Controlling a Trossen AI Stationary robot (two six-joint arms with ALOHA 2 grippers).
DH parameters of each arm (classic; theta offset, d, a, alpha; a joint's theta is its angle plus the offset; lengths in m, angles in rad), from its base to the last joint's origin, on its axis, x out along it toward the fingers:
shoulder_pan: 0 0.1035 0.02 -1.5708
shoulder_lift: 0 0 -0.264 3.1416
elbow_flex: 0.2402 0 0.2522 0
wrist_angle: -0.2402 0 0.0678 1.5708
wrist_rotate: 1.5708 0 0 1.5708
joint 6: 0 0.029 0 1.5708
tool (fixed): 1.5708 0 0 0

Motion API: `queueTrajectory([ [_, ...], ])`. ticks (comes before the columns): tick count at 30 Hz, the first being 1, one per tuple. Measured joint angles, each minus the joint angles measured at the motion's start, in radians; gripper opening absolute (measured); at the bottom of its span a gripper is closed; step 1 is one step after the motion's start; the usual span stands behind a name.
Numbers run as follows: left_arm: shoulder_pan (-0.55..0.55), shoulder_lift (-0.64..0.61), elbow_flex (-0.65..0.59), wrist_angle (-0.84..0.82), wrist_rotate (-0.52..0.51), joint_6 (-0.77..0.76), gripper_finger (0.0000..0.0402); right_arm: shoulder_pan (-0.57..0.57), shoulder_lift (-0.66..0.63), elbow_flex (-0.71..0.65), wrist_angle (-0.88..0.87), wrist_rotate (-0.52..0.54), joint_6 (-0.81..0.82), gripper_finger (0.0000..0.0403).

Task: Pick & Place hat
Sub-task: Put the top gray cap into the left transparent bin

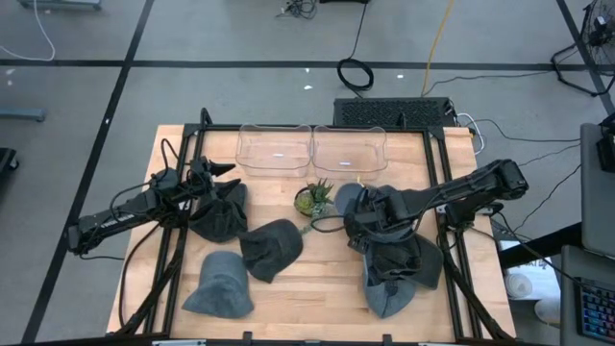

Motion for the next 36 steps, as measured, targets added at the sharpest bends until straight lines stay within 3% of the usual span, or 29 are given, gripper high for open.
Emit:
queueTrajectory([
  [10, 0.0, 0.0, 0.0, 0.0, 0.0, 0.0, 0.0306, -0.006, 0.001, -0.128, 0.116, 0.075, -0.019, 0.031],
  [16, 0.0, 0.0, 0.0, 0.0, 0.0, 0.0, 0.0306, -0.022, 0.001, -0.172, 0.148, 0.074, -0.036, 0.0277],
  [21, 0.0, 0.0, 0.0, 0.0, 0.0, 0.0, 0.0306, -0.023, 0.0, -0.174, 0.169, 0.077, -0.027, 0.0208],
  [29, 0.0, 0.0, 0.0, 0.0, 0.0, 0.0, 0.0306, -0.022, 0.001, -0.174, 0.167, 0.072, -0.042, 0.0021],
  [36, 0.0, 0.0, 0.0, 0.0, 0.0, 0.0, 0.0306, -0.022, -0.015, -0.172, 0.114, 0.02, -0.006, 0.0003],
])
